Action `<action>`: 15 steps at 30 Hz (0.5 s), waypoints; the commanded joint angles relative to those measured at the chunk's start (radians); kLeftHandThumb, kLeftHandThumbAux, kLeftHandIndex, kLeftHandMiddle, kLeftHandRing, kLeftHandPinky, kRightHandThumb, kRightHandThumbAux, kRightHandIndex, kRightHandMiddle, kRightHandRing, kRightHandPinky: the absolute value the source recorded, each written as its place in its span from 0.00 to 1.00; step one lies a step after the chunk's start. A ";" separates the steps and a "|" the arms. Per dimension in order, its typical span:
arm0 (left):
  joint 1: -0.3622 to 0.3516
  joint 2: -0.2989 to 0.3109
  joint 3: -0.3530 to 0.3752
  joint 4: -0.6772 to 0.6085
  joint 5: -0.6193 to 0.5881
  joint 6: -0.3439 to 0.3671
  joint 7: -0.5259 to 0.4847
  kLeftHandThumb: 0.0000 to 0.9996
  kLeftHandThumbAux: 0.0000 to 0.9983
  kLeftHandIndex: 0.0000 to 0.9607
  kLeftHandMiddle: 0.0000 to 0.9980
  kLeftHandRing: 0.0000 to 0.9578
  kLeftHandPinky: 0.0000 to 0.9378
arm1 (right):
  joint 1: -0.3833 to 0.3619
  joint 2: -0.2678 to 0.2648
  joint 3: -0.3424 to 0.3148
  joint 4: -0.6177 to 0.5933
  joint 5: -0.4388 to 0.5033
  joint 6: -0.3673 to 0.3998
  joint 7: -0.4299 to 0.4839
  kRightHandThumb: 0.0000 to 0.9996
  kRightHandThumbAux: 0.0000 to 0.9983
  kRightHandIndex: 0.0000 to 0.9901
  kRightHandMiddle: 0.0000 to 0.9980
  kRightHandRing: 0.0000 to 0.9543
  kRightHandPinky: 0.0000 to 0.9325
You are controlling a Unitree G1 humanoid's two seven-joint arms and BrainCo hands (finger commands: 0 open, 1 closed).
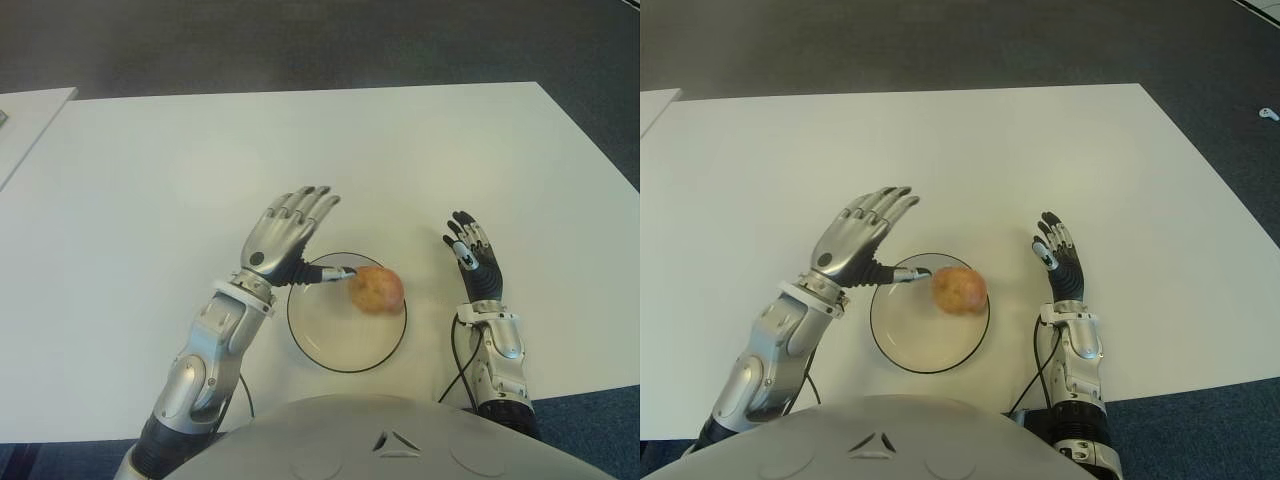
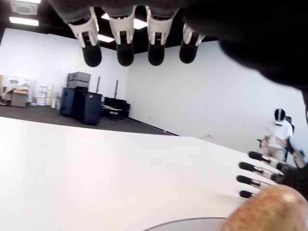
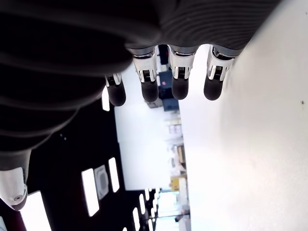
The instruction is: Put the apples into the plate.
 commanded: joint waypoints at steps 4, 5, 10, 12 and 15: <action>0.049 -0.109 0.057 0.043 -0.158 0.060 0.097 0.17 0.27 0.10 0.10 0.14 0.28 | 0.025 0.015 0.003 0.026 0.004 0.045 -0.005 0.13 0.52 0.09 0.06 0.02 0.02; 0.054 -0.125 0.063 0.047 -0.186 0.062 0.112 0.16 0.27 0.11 0.11 0.15 0.29 | 0.026 0.015 0.004 0.024 0.003 0.044 -0.006 0.13 0.52 0.09 0.06 0.02 0.02; 0.082 -0.228 0.113 0.070 -0.380 0.087 0.165 0.11 0.28 0.17 0.17 0.23 0.34 | 0.035 0.017 0.005 0.001 0.001 0.048 -0.013 0.13 0.52 0.10 0.07 0.03 0.03; 0.093 -0.279 0.132 0.064 -0.462 0.117 0.165 0.10 0.30 0.18 0.18 0.23 0.31 | 0.039 0.017 0.005 -0.009 0.002 0.050 -0.014 0.13 0.52 0.10 0.07 0.03 0.03; 0.110 -0.330 0.157 0.063 -0.576 0.136 0.169 0.07 0.34 0.20 0.20 0.23 0.28 | 0.044 0.018 0.005 -0.022 0.004 0.054 -0.016 0.13 0.51 0.11 0.08 0.03 0.04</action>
